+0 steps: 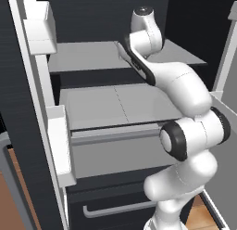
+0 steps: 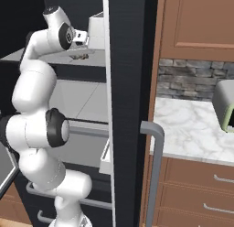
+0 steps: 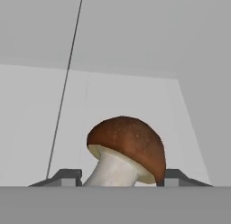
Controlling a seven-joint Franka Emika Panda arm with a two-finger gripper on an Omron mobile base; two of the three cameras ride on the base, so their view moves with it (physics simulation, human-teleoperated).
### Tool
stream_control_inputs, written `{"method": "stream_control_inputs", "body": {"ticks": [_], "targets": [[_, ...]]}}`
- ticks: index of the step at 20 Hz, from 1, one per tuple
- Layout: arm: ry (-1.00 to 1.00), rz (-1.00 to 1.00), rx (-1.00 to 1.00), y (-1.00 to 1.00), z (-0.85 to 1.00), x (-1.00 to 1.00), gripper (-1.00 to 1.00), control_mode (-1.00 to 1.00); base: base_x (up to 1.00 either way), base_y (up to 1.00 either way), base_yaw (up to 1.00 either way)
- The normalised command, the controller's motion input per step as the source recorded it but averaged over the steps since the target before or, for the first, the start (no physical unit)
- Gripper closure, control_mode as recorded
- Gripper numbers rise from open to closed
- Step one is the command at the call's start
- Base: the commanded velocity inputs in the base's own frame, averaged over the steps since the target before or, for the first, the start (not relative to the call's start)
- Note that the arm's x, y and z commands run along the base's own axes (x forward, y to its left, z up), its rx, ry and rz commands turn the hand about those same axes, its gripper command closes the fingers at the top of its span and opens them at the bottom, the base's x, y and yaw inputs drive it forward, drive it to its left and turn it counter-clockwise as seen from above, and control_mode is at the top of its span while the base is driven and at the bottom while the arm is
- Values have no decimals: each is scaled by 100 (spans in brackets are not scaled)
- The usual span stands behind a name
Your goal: Gather the mushroom and lime from the fridge and place them on a tray on the dining counter. Then gather the chicken drumsticks from the fridge and place them on the other tray.
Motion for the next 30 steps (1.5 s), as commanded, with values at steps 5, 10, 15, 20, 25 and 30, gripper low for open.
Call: {"method": "stream_control_inputs", "body": {"ticks": [5, 10, 15, 20, 25, 30], "targets": [[-12, -5, 1, 0, -1, -94, 100, -100, 0, 0, 0], [-9, -4, 6, 0, 2, -100, 100, -100, 0, 0, 0], [-5, -4, 6, 0, 13, -100, 100, -100, 0, 0, 0], [0, -4, 6, 0, 10, -100, 100, -100, 0, 0, 0], [7, -3, 3, 0, 0, -100, 100, -100, 0, 0, 0], [9, -1, 0, 0, -1, -100, 100, -100, 0, 0, 0]]}}
